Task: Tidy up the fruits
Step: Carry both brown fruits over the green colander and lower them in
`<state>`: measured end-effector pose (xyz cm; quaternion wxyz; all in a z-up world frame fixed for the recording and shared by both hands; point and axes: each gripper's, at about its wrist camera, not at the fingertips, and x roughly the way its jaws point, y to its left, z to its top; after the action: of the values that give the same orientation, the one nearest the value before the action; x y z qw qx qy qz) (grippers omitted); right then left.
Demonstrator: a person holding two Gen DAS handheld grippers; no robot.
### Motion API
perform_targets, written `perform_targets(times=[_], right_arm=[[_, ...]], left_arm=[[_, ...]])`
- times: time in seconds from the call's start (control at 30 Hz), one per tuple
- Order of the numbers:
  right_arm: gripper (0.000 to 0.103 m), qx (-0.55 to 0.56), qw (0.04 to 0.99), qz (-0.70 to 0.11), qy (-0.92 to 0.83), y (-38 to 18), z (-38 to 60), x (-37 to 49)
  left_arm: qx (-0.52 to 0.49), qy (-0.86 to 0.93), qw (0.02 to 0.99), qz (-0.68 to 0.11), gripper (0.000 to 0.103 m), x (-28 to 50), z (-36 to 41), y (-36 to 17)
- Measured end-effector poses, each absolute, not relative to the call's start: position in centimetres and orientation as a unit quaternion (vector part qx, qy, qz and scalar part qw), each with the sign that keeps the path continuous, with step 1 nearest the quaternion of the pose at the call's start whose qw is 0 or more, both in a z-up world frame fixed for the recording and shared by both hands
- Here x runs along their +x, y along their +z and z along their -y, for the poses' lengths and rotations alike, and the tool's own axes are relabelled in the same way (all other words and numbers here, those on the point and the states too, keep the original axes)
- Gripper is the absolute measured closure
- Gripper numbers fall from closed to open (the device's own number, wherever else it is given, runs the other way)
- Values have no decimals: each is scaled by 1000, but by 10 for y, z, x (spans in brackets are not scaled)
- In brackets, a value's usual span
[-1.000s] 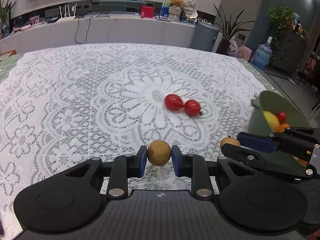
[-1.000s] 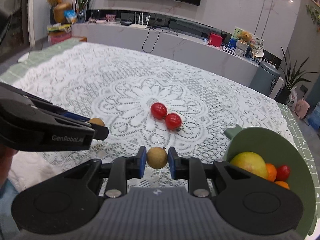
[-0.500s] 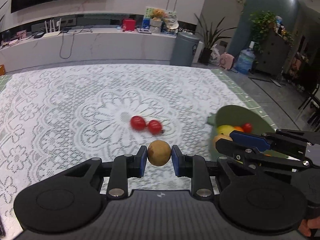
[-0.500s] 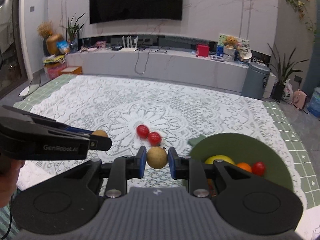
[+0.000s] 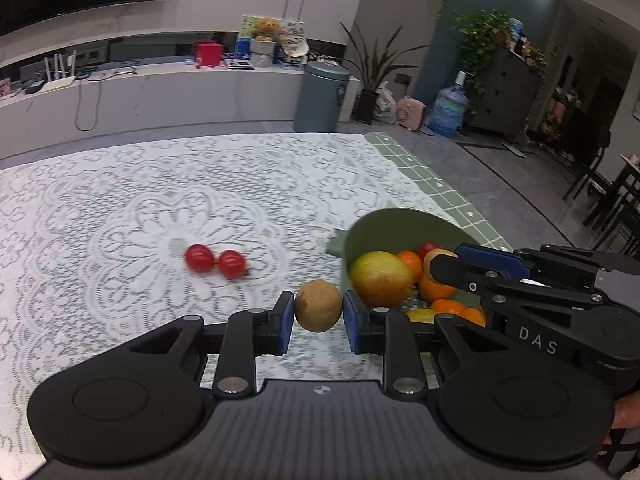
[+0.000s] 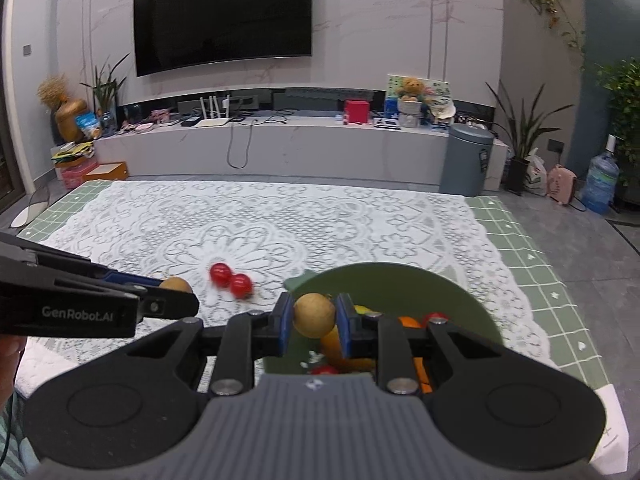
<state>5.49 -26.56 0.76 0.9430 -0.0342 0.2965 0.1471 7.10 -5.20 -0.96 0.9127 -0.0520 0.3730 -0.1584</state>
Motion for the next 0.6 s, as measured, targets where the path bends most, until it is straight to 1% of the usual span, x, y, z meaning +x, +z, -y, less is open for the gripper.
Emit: perform_targets(times=[0.3, 0.6], right_arm=[[83, -49, 944, -300, 129, 7, 288, 62], [83, -66, 936, -327, 108, -6, 309, 82]], left_arm=[[-40, -199, 902, -381, 74, 89, 84, -10], [-28, -226, 891, -394, 74, 116, 110, -23]])
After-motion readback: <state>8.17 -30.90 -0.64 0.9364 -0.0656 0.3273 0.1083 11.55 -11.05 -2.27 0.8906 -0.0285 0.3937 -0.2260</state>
